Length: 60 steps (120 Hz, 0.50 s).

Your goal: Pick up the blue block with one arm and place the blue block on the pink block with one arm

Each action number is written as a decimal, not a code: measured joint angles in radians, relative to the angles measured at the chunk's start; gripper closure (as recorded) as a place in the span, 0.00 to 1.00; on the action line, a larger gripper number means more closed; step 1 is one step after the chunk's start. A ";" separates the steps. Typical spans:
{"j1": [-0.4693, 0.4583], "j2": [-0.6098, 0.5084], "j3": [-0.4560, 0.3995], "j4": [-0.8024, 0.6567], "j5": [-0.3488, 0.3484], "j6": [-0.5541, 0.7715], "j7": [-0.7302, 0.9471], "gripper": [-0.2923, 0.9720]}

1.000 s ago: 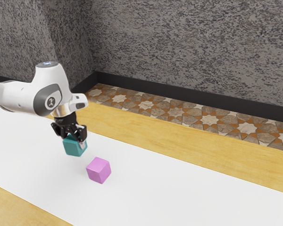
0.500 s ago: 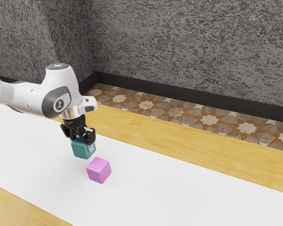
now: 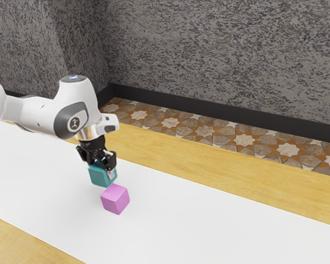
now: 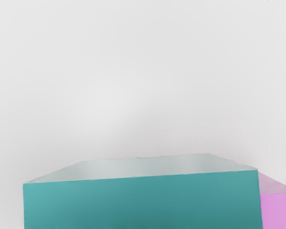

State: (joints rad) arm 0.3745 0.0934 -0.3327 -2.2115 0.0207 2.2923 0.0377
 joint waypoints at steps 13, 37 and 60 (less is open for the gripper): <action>-0.002 0.004 -0.011 0.005 0.000 -0.001 0.001 0.51; -0.001 0.009 -0.029 0.004 0.001 -0.002 0.008 0.51; 0.000 -0.007 -0.037 0.003 -0.001 -0.011 0.013 0.51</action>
State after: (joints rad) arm 0.3742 0.0862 -0.3698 -2.2084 0.0200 2.2811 0.0511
